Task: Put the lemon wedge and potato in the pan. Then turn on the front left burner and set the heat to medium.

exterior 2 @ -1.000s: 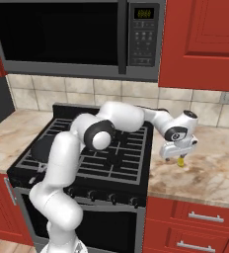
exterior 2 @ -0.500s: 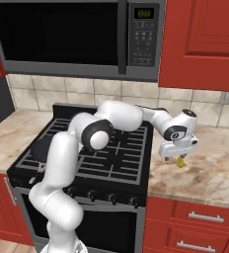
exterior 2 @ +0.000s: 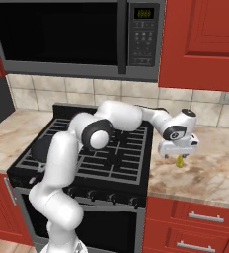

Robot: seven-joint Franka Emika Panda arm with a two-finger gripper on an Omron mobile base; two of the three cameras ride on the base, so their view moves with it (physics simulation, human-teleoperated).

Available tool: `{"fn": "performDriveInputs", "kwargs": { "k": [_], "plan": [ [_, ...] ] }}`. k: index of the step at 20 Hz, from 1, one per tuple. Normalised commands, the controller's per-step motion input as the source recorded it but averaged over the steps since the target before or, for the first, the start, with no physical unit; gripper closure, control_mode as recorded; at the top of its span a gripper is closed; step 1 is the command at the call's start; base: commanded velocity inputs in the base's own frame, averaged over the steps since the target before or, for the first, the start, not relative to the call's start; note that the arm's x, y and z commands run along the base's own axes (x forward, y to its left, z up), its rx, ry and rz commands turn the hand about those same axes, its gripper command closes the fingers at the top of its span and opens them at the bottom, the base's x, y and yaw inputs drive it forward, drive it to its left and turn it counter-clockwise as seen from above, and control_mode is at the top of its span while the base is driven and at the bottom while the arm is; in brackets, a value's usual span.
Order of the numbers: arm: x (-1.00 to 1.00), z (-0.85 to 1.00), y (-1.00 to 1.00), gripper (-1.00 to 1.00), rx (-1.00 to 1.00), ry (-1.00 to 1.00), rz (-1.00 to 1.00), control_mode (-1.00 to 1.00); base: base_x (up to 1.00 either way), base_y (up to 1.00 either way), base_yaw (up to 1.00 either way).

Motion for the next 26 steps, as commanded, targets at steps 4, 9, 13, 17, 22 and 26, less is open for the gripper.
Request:
{"fn": "performDriveInputs", "kwargs": {
  "k": [4, 9, 13, 17, 22, 26],
  "plan": [
    [0.34, 0.00, -0.22, -1.00, 0.00, 0.00, -0.16, -1.00, 0.00, 0.00, 0.00],
    [0.06, 0.00, -0.47, -1.00, 0.00, 0.00, -0.04, -1.00, 0.00, 0.00, 0.00],
    [0.00, -0.03, -0.34, -1.00, 0.00, 0.00, 0.00, -1.00, 0.00, 0.00, 0.00],
    [-0.01, -0.04, -0.03, -1.00, 0.02, 0.00, 0.02, -1.00, 0.00, 0.00, 0.00],
    [0.00, 0.00, 0.08, -1.00, 0.01, 0.00, 0.01, -1.00, 0.00, 0.00, 0.00],
    [0.00, 0.00, 0.11, -1.00, 0.00, 0.00, 0.00, -1.00, 0.00, 0.00, 0.00]
  ]
}}
